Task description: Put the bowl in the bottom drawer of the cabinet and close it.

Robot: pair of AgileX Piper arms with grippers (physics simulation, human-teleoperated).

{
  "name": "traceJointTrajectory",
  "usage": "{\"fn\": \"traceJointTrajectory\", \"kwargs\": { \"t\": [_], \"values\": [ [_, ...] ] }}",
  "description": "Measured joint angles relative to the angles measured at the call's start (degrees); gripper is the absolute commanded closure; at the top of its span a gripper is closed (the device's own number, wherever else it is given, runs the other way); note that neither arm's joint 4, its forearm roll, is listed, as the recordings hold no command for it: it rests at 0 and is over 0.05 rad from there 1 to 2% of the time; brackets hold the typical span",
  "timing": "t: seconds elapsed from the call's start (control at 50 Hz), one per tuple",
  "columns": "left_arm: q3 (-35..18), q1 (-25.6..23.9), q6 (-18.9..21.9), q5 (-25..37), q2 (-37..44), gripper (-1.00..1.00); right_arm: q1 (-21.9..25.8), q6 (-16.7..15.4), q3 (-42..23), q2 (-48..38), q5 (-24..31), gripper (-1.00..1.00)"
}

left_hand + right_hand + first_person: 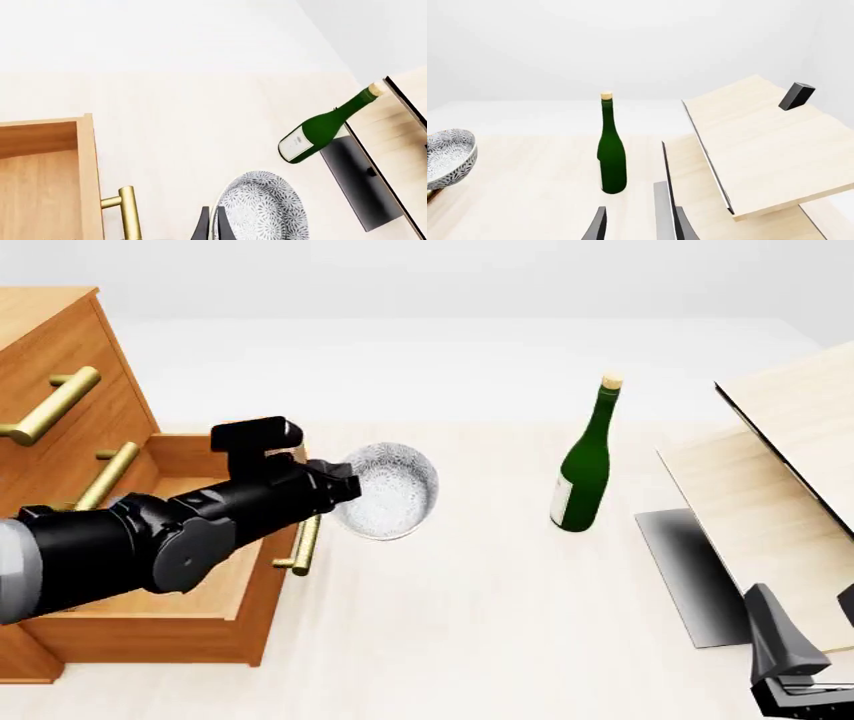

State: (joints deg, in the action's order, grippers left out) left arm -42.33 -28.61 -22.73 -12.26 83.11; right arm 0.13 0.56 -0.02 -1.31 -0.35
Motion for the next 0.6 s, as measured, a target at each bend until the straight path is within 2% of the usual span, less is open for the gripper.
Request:
{"fn": "traceJointTrajectory", "kwargs": {
  "t": [0.24,0.6],
  "values": [
    [2.17,3.57,3.02,2.75,-6.71,1.00,-0.06,0.00,0.00,0.18,0.18,-1.00],
    [6.06,9.94,4.27,6.00,-15.75,1.00,-0.10,0.00,0.00,0.19,0.19,-1.00]
  ]
}}
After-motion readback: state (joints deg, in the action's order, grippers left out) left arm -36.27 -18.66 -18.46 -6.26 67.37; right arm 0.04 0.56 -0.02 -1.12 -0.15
